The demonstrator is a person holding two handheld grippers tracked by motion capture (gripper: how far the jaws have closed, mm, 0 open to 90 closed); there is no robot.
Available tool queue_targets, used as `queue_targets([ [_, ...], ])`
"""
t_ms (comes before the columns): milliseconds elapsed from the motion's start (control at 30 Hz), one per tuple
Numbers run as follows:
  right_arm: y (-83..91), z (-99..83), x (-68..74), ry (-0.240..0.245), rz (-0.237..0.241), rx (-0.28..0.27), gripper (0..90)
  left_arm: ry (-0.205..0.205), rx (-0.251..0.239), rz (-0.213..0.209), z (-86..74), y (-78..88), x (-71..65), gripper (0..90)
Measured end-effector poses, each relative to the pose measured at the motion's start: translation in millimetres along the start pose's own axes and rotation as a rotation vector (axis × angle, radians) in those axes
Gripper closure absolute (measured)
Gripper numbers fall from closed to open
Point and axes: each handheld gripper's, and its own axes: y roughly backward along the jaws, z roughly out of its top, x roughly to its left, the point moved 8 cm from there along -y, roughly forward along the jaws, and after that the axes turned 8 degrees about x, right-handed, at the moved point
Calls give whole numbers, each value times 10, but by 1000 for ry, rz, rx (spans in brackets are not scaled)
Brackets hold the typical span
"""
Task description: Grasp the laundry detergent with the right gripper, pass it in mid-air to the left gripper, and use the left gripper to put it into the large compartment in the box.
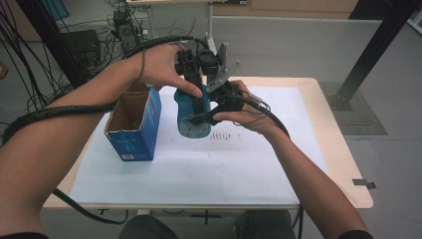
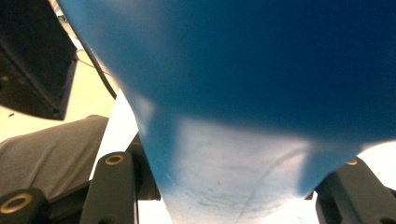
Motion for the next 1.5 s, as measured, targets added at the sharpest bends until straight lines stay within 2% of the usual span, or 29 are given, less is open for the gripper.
queue_targets([
  [233,1,-3,-5,7,-1,2,444,-6,-3,2,6,2,6,93],
  [700,22,1,-2,14,-14,4,444,-11,-1,7,17,13,3,226],
  [967,26,-7,2,14,-13,7,443,-21,-7,-17,29,19,-25,329],
  [1500,-5,-9,19,21,-3,6,443,-27,19,-20,8,-5,-40,342],
])
